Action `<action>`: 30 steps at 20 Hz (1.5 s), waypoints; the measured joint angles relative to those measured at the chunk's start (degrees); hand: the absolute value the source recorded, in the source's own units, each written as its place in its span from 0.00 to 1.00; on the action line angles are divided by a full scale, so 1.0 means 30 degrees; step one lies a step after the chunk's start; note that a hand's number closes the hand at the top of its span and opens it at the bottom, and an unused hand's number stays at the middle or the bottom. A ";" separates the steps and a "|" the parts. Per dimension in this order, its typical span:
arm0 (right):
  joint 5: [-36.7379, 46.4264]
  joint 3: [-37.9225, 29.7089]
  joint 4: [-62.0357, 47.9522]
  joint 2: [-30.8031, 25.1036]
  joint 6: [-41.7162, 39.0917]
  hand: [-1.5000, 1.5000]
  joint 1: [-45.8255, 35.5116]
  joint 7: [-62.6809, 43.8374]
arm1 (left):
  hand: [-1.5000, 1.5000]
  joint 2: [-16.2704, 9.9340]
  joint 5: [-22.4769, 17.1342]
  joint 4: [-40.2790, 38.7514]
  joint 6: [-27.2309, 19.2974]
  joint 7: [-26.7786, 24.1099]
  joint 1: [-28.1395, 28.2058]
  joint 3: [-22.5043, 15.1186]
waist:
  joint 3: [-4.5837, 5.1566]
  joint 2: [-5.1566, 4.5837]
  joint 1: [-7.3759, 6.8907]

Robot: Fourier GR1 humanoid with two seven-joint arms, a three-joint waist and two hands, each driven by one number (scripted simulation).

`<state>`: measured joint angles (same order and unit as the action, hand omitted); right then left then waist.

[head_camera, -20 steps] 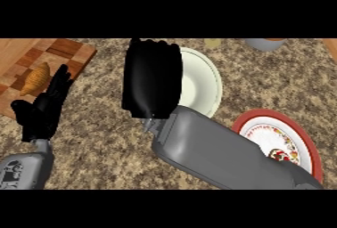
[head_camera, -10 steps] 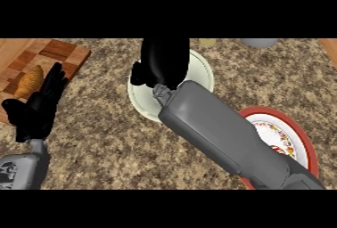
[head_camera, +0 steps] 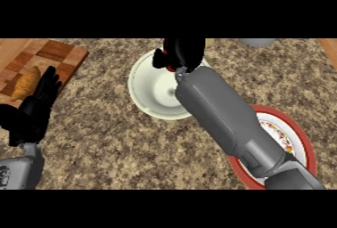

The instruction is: Pick the tomato from the plate and place it in the bowl

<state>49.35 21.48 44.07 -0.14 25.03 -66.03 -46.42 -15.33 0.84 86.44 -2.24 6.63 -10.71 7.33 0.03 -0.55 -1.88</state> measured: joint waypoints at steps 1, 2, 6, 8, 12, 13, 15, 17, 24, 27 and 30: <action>-0.0003 0.0047 -0.0716 0.0007 -0.0689 1.00 -0.0004 -0.0271 | 0.50 0.0016 -0.0054 0.0010 0.0035 -0.0059 0.0034 0.0024 | 0.0011 0.0002 -0.0031; -0.0141 -0.0121 -0.1383 -0.0011 -0.1122 1.00 0.0094 -0.0442 | 0.50 0.0011 0.0007 0.0093 -0.0005 -0.0017 0.0040 0.0002 | 0.0011 -0.0010 -0.0038; -0.1430 -0.1433 -0.3153 -0.0086 -0.1762 0.00 0.0363 0.0016 | 0.50 0.0038 0.0049 0.0165 0.0028 -0.0108 0.0328 0.0034 | -0.0001 -0.0008 0.0011; -0.2013 -0.2035 -0.3898 -0.0241 -0.1978 0.00 0.0661 0.1282 | 0.50 0.0073 0.0046 0.0363 0.0032 -0.0075 0.0487 0.0050 | -0.0006 -0.0001 0.0048; -0.3173 -0.3263 -0.4395 -0.0295 -0.1810 0.00 0.1038 0.3941 | 0.50 0.0297 0.0179 0.0360 -0.0180 0.0180 0.0260 -0.0013 | -0.0014 0.0024 0.0176; -0.3600 -0.3665 -0.4144 -0.0359 -0.1618 0.00 0.1239 0.4592 | 0.50 0.0278 0.0143 0.0305 -0.0164 0.0143 0.0258 0.0061 | -0.0018 0.0032 0.0227; -0.4538 -0.4631 -0.3477 -0.0277 -0.0581 0.00 0.1671 0.5749 | 0.50 0.0296 0.0222 0.0517 -0.0282 0.0281 0.0264 0.0055 | -0.0033 0.0042 0.0263; -0.5600 -0.5730 -0.2449 -0.0230 0.0535 0.00 0.1925 0.6867 | 0.50 0.0360 0.0251 0.0394 -0.0335 0.0156 0.0328 0.0078 | -0.0046 0.0055 0.0377; -0.9600 -0.8760 0.1846 -0.0419 0.1892 0.00 0.4474 1.0504 | 0.50 0.0238 0.0222 0.0404 -0.0318 0.0147 0.0640 0.0347 | -0.0040 0.0209 0.0727; -1.0731 -0.9219 0.4000 -0.1037 0.0901 0.00 0.6535 1.0982 | 0.50 0.0135 0.0127 0.0734 -0.0230 0.0329 0.0789 0.0506 | -0.0029 0.0256 0.0814; -1.1907 -0.9478 0.6436 -0.1919 -0.0798 0.00 0.8944 1.1207 | 0.50 0.0064 0.0040 0.0877 -0.0086 0.0343 0.1002 0.0634 | -0.0021 0.0287 0.0918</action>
<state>13.63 -6.96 63.37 -5.89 22.64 -39.19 -12.80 -15.13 0.96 89.08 -2.49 7.66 -7.71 9.23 -0.04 0.31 0.88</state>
